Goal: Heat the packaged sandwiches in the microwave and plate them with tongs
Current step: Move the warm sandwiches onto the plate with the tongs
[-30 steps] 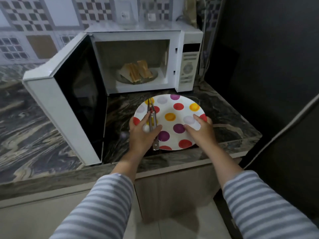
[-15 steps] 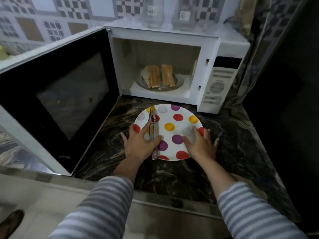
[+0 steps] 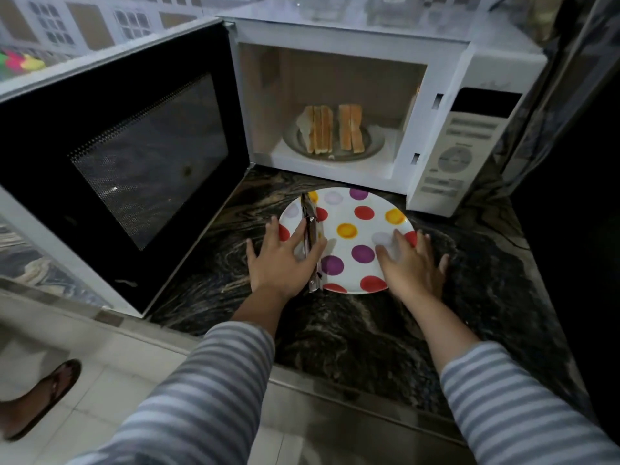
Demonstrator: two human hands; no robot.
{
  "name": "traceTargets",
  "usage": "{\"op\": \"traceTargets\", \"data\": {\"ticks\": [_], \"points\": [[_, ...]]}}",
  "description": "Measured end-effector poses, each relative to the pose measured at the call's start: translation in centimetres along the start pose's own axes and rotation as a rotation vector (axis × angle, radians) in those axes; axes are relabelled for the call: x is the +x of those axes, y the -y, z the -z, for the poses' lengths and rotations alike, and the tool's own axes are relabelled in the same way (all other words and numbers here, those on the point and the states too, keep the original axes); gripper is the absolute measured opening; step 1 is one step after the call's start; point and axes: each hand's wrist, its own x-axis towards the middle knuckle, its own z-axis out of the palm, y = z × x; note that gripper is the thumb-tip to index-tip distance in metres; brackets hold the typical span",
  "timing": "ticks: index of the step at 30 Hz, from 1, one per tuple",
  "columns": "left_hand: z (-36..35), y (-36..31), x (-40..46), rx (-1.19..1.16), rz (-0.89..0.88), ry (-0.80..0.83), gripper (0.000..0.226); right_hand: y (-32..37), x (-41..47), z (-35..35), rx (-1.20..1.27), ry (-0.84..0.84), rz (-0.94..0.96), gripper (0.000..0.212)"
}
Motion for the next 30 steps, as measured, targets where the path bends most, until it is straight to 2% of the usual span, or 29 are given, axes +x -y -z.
{"op": "traceTargets", "data": {"ticks": [3, 5, 8, 12, 15, 18, 20, 26, 30], "points": [[-0.1, 0.3, 0.2, -0.087, -0.004, 0.014, 0.069, 0.5, -0.5, 0.2, -0.029, -0.070, 0.030, 0.059], [0.2, 1.0, 0.6, -0.163, -0.020, 0.016, 0.063, 1.7, -1.2, 0.3, -0.038, -0.163, 0.136, 0.055], [0.6, 2.7, 0.5, -0.053, -0.100, -0.009, 0.055, 4.8, -2.6, -0.1, 0.146, -0.100, 0.292, 0.043], [0.3, 4.0, 0.2, 0.047, -0.167, -0.050, 0.053, 8.6, -3.6, -0.5, 0.377, 0.072, 0.191, 0.041], [0.1, 3.8, 0.4, 0.052, -0.169, -0.072, 0.053, 10.0, -3.1, -0.9, 0.292, 0.161, 0.160, 0.030], [0.2, 3.8, 0.4, 0.045, -0.168, -0.092, 0.053, 10.6, -2.6, -1.3, 0.155, 0.150, 0.134, 0.036], [0.1, 3.8, 0.4, 0.044, -0.166, -0.101, 0.054, 10.7, -2.2, -1.3, 0.180, 0.126, 0.060, 0.029], [0.1, 3.8, 0.5, 0.054, -0.167, -0.100, 0.054, 9.8, -1.2, -1.3, 0.511, 0.115, 0.044, 0.017], [0.1, 3.7, 0.4, 0.057, -0.164, -0.104, 0.054, 9.9, -2.1, -0.3, 0.886, 0.290, 0.005, 0.032]]}}
